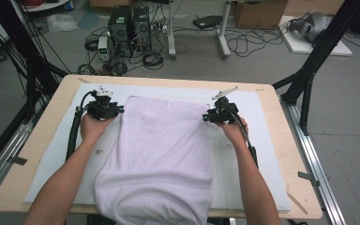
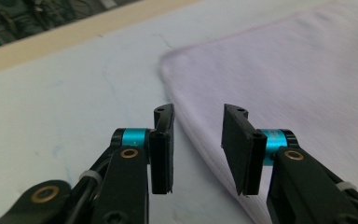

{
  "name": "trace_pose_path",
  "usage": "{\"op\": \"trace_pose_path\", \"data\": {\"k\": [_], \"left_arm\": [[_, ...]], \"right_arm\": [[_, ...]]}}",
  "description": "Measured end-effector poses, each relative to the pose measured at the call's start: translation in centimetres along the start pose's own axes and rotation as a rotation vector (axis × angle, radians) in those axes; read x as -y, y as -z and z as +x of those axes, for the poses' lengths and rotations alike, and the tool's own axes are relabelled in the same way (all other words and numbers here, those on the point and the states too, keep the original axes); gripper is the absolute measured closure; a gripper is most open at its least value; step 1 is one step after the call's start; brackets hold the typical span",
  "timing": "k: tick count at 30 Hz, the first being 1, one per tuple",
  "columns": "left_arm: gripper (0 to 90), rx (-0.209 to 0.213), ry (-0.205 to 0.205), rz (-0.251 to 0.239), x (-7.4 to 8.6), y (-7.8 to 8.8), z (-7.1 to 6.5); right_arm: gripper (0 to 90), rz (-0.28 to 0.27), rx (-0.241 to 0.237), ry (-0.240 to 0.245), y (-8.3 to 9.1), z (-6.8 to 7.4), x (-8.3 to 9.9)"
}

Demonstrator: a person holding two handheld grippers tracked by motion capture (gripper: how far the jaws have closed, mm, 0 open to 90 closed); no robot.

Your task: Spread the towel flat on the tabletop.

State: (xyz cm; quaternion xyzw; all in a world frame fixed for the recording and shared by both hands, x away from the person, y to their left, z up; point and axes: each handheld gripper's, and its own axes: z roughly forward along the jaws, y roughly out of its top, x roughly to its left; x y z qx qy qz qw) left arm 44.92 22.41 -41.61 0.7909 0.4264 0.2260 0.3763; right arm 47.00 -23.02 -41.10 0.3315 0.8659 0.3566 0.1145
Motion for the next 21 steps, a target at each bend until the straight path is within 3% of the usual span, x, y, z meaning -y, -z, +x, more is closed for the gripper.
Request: {"op": "trace_pose_path", "data": {"k": [2, 5, 7, 8, 9, 11, 13, 14, 16, 17, 21], "left_arm": [[63.9, 0.05, -0.01, 0.03, 0.8, 0.1, -0.3], [61.5, 0.116, -0.011, 0.115, 1.5, -0.4, -0.7], [61.9, 0.15, -0.012, 0.129, 1.6, -0.8, -1.2], [64.8, 0.137, -0.031, 0.138, 1.5, -1.0, -1.5], [75.1, 0.13, -0.055, 0.143, 1.5, -1.0, -1.7], [85.8, 0.021, -0.101, 0.147, 1.2, -0.9, -2.2], [88.9, -0.054, -0.076, 0.125, 1.2, -0.2, -1.7], [88.4, -0.066, -0.055, 0.101, 1.5, 0.3, -1.2], [79.5, -0.032, -0.018, 0.105, 2.1, 1.1, -0.5], [74.1, -0.022, -0.017, 0.104, 2.4, 1.5, -0.4], [70.1, 0.028, -0.041, 0.059, 4.0, 3.6, -1.2]], "right_arm": [[58.3, 0.006, -0.015, 0.019, 0.4, 0.7, 0.6], [56.6, 0.024, -0.017, 0.038, 0.7, 1.3, 1.3], [55.2, 0.035, -0.01, 0.038, 0.8, 1.4, 1.5], [55.0, 0.033, -0.012, 0.035, 0.8, 1.4, 1.6], [54.7, 0.032, -0.009, 0.036, 0.8, 1.5, 1.6], [53.6, 0.038, -0.014, 0.039, 0.6, 1.7, 1.5], [53.5, 0.039, -0.021, 0.048, 0.6, 2.0, 1.5], [53.4, 0.042, -0.025, 0.053, 0.6, 2.2, 1.5], [53.2, 0.032, -0.037, 0.061, 0.8, 2.7, 1.7], [53.2, 0.027, -0.044, 0.069, 0.9, 3.0, 1.8], [53.4, 0.014, -0.072, 0.092, 1.5, 4.3, 2.4]]}}
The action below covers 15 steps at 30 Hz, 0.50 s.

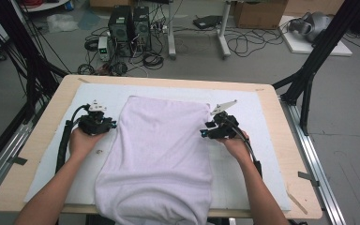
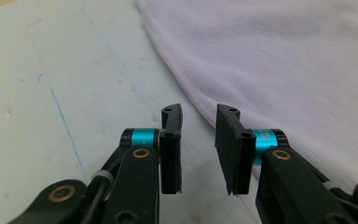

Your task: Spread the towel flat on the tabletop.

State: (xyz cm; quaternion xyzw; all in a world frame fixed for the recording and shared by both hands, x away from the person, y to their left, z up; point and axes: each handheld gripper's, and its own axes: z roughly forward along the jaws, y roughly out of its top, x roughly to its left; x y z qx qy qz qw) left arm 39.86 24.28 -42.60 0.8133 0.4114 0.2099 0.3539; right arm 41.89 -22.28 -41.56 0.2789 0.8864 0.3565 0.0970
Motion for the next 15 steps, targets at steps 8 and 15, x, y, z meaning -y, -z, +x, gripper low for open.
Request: {"op": "trace_pose_path", "data": {"k": [8, 15], "left_arm": [[54.8, 0.133, -0.059, 0.009, 3.7, 2.6, -2.9], [85.5, 0.121, -0.108, 0.002, 3.8, 2.3, -3.6]], "right_arm": [[54.0, 0.002, -0.052, 0.052, 0.9, 3.6, 1.8], [80.7, 0.064, -0.056, 0.067, -0.7, 3.4, 2.0]]}}
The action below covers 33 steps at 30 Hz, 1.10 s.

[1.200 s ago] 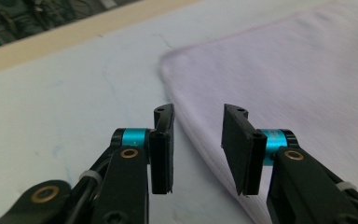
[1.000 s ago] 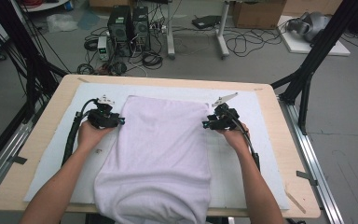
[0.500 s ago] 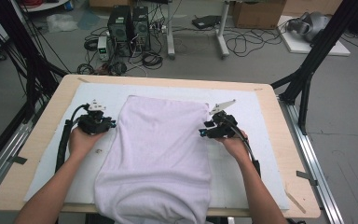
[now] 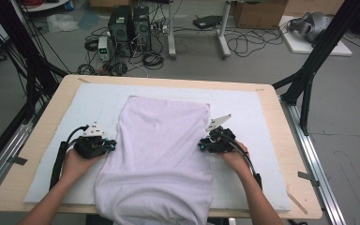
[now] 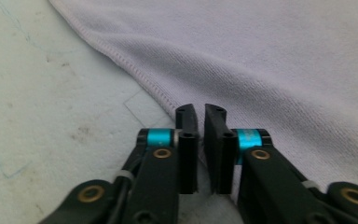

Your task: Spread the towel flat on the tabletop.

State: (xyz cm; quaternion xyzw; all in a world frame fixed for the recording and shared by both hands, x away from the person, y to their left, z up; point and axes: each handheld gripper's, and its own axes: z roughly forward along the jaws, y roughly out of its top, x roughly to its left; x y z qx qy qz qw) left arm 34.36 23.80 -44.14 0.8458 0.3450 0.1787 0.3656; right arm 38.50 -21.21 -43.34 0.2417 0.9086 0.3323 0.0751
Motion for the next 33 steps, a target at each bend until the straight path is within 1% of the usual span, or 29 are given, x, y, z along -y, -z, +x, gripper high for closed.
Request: {"op": "trace_pose_path", "data": {"k": [1, 2, 3, 4, 5, 6, 7, 8, 9, 10, 11, 13, 15, 18, 20, 23, 25, 26, 27, 28, 29, 30, 31, 32, 33], "left_arm": [[86.1, -0.045, -0.002, 0.002, -0.1, 0.0, 0.0], [86.1, -0.053, 0.018, -0.005, -0.1, 0.1, 0.3], [85.8, -0.049, 0.034, -0.013, -0.1, 0.3, 0.5], [83.3, -0.052, 0.031, -0.021, -0.1, 0.6, 0.5], [78.5, -0.044, 0.031, -0.034, -0.1, 1.0, 0.4], [74.1, -0.034, 0.035, -0.039, -0.1, 1.5, 0.3], [70.3, -0.033, 0.031, -0.04, -0.1, 2.0, 0.2], [67.7, -0.026, 0.025, -0.045, 0.1, 2.5, -0.1], [67.3, -0.016, 0.014, -0.053, 0.2, 3.1, -0.5], [66.0, -0.007, 0.005, -0.059, 0.4, 3.6, -1.0], [64.0, -0.001, -0.001, -0.064, 0.7, 4.2, -1.5], [61.8, 0.027, -0.021, -0.075, 1.5, 5.2, -2.8], [59.2, 0.051, -0.032, -0.078, 2.3, 6.1, -4.1], [56.2, 0.099, -0.049, -0.077, 3.5, 7.1, -6.1], [54.9, 0.13, -0.07, -0.072, 4.2, 7.5, -7.3], [51.9, 0.187, -0.084, -0.039, 5.1, 7.5, -8.5], [52.1, 0.21, -0.096, -0.012, 5.8, 7.2, -9.0], [52.7, 0.212, -0.104, -0.012, 6.1, 7.0, -9.2], [53.7, 0.215, -0.115, -0.023, 6.2, 7.1, -9.3], [60.8, 0.237, -0.126, -0.016, 6.0, 7.2, -9.3], [66.6, 0.245, -0.139, -0.007, 5.9, 7.2, -9.3], [71.9, 0.251, -0.142, -0.007, 5.9, 7.2, -9.4], [76.7, 0.259, -0.149, -0.011, 6.0, 7.2, -9.5], [81.5, 0.263, -0.155, -0.012, 6.0, 7.2, -9.5], [83.8, 0.267, -0.152, -0.012, 6.0, 7.2, -9.4]], "right_arm": [[84.3, -0.001, -0.002, -0.008, 0.0, -0.2, 0.0], [84.6, 0.004, 0.023, -0.007, 0.1, -0.4, 0.0], [84.7, 0.005, 0.057, -0.019, 0.3, -0.6, 0.1], [84.4, -0.004, 0.068, -0.037, 0.5, -0.7, 0.2], [80.2, -0.011, 0.087, -0.045, 0.8, -0.7, 0.3], [76.5, -0.017, 0.088, -0.037, 1.2, -0.6, 0.4], [72.9, -0.038, 0.07, -0.048, 1.7, -0.3, 0.5], [71.5, -0.058, 0.06, -0.039, 2.3, 0.1, 0.5], [70.6, -0.077, 0.059, -0.02, 3.0, 0.8, 0.4], [69.6, -0.11, 0.056, 0.013, 3.7, 1.6, 0.5], [68.4, -0.139, 0.04, 0.029, 4.3, 2.5, 0.7], [66.4, -0.164, -0.002, 0.056, 5.1, 4.4, 1.1], [64.4, -0.174, -0.037, 0.087, 5.4, 6.2, 1.9], [61.5, -0.183, -0.09, 0.109, 5.5, 8.6, 3.2], [59.9, -0.182, -0.124, 0.124, 5.4, 9.9, 3.9], [58.0, -0.152, -0.158, 0.158, 5.1, 11.5, 4.5], [57.7, -0.137, -0.169, 0.17, 4.8, 12.1, 4.8], [58.0, -0.13, -0.181, 0.171, 4.6, 12.4, 5.0], [58.7, -0.12, -0.19, 0.171, 4.3, 12.5, 5.1], [60.0, -0.106, -0.192, 0.173, 4.0, 12.7, 5.2], [62.9, -0.082, -0.2, 0.18, 3.6, 12.8, 5.4], [64.8, -0.061, -0.209, 0.181, 3.2, 13.0, 5.5], [70.0, -0.077, -0.196, 0.183, 3.2, 13.0, 5.6], [79.0, -0.082, -0.203, 0.177, 3.2, 13.0, 5.6], [86.9, -0.071, -0.225, 0.174, 3.2, 12.9, 5.7]]}}
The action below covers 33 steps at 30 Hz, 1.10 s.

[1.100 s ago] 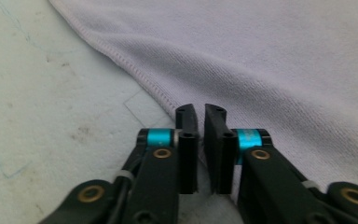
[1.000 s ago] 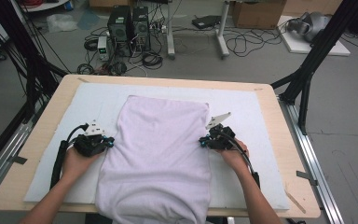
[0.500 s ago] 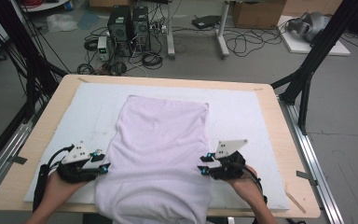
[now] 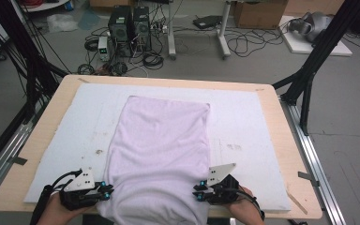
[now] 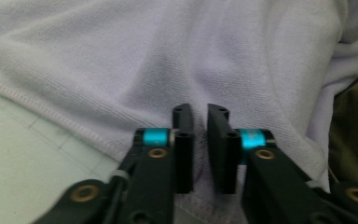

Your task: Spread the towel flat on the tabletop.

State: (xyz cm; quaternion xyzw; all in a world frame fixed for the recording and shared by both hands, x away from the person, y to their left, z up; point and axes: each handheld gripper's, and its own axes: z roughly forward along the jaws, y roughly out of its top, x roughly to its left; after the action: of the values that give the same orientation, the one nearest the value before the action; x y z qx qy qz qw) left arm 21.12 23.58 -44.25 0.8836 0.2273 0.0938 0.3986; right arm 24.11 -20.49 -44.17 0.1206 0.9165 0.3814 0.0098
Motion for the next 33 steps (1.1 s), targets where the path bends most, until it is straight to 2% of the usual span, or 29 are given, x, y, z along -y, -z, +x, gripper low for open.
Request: {"op": "trace_pose_path", "data": {"k": [3, 4, 6, 7, 8, 10, 11, 14, 17, 20, 26, 29, 33], "left_arm": [[85.1, -0.001, 0.005, 0.0, 0.0, 0.3, 0.0], [85.2, 0.001, 0.006, -0.003, 0.1, 0.6, -0.2], [85.0, 0.017, 0.015, -0.012, 0.4, 1.2, -0.5], [84.3, 0.028, 0.017, -0.019, 0.4, 1.4, -0.7], [81.8, 0.031, 0.01, -0.015, 0.4, 1.5, -0.9], [67.3, 0.018, 0.011, -0.006, 0.2, 1.3, -1.0], [61.3, 0.012, 0.012, -0.004, 0.1, 1.1, -0.9], [58.9, -0.001, 0.02, -0.008, -0.3, 0.7, -0.4], [60.1, -0.022, 0.015, 0.004, -0.4, 0.3, -0.2], [59.0, -0.043, 0.025, 0.001, -0.5, 0.1, 0.2], [54.6, -0.091, 0.055, -0.049, -1.6, -0.2, 1.8], [52.6, -0.119, 0.078, -0.084, -2.5, -0.5, 2.9], [50.1, -0.134, 0.108, -0.125, -3.4, -0.8, 4.2]], "right_arm": [[89.0, 0.014, -0.018, 0.015, 0.3, 0.0, 0.1], [89.2, 0.032, -0.042, 0.017, 0.6, 0.3, 0.2], [89.2, 0.046, -0.059, 0.03, 1.6, 1.2, 0.8], [89.2, 0.033, -0.088, 0.025, 2.1, 1.7, 1.1], [88.7, 0.017, -0.104, 0.021, 2.5, 2.2, 1.3], [85.2, -0.022, -0.114, 0.022, 3.1, 2.7, 1.4], [79.2, -0.045, -0.113, 0.015, 3.3, 2.5, 1.4], [71.8, -0.069, -0.064, -0.028, 3.2, 1.1, 1.1], [67.8, -0.031, -0.015, -0.031, 2.0, 0.0, 0.9], [66.0, -0.027, -0.005, -0.043, 1.3, -1.0, 0.7], [56.4, -0.065, 0.062, -0.098, 1.4, -3.4, 0.0], [52.9, -0.079, 0.103, -0.106, 1.6, -4.6, -0.3], [48.9, -0.093, 0.14, -0.122, 1.7, -5.8, -0.5]]}}
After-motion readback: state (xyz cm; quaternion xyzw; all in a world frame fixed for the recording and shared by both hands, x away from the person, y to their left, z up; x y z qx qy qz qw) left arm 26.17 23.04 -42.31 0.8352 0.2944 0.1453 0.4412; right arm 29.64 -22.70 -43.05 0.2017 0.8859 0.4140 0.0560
